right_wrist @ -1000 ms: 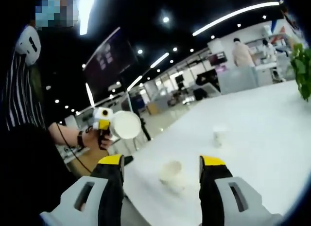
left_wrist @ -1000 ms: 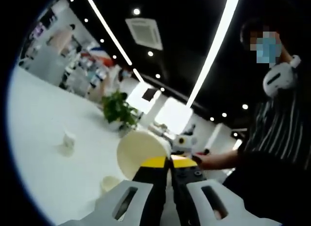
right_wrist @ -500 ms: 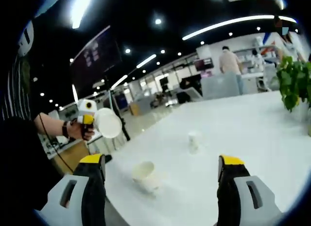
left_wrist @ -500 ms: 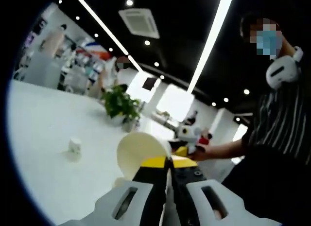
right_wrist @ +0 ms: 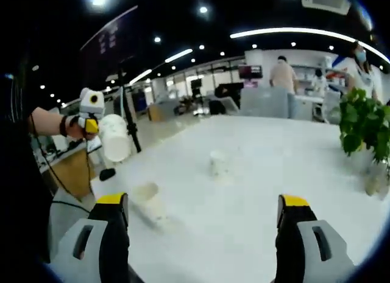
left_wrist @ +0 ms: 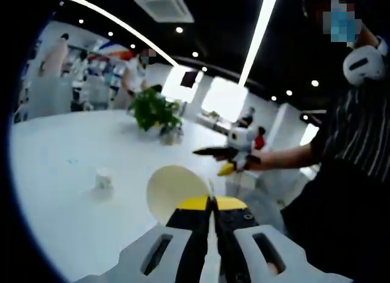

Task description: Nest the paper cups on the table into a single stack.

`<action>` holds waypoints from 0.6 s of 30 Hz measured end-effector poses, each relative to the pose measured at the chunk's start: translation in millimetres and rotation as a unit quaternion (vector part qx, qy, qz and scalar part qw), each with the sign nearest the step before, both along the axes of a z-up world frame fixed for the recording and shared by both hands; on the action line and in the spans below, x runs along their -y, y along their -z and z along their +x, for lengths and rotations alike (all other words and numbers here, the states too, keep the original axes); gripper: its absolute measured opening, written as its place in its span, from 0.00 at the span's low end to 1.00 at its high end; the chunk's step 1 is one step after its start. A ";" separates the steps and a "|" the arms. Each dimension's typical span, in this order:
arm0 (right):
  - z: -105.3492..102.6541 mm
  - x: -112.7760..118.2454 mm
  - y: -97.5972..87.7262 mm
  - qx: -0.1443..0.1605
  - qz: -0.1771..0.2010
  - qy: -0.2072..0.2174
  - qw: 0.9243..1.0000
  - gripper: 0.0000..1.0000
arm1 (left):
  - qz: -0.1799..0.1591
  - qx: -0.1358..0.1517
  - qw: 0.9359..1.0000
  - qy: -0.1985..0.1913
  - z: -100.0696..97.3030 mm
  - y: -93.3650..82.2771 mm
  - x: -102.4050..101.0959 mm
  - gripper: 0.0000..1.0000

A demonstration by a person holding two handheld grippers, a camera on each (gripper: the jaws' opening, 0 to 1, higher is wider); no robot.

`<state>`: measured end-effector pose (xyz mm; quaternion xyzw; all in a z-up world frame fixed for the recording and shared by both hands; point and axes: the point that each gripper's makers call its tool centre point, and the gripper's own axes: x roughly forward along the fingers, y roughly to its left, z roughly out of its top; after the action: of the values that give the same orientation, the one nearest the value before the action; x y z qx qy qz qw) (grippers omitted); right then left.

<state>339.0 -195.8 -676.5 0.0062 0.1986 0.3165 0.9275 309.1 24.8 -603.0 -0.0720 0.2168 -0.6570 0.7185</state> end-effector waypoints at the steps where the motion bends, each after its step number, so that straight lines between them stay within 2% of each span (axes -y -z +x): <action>1: 0.2 0.6 0.8 -0.001 0.000 0.000 1.000 1.00 | 0.007 0.007 1.000 0.006 -0.7 0.9 2.4 0.00; 4: -0.1 -0.5 3.0 -0.006 0.000 -0.001 1.000 1.00 | 0.035 0.023 0.999 0.027 -3.4 6.7 8.5 0.00; 12: -2.0 -7.8 9.9 -0.006 -0.006 -0.015 1.000 1.00 | 0.077 0.052 0.994 0.051 -3.4 14.5 20.0 0.00; 18: -2.1 -7.8 12.3 -0.007 -0.006 -0.016 1.000 1.00 | 0.127 0.086 0.985 0.076 -2.9 23.3 22.0 0.00</action>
<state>336.8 -188.0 -688.8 -0.0006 0.2071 0.3298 0.9211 306.3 2.9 -626.3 0.0935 0.2402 -0.6809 0.6855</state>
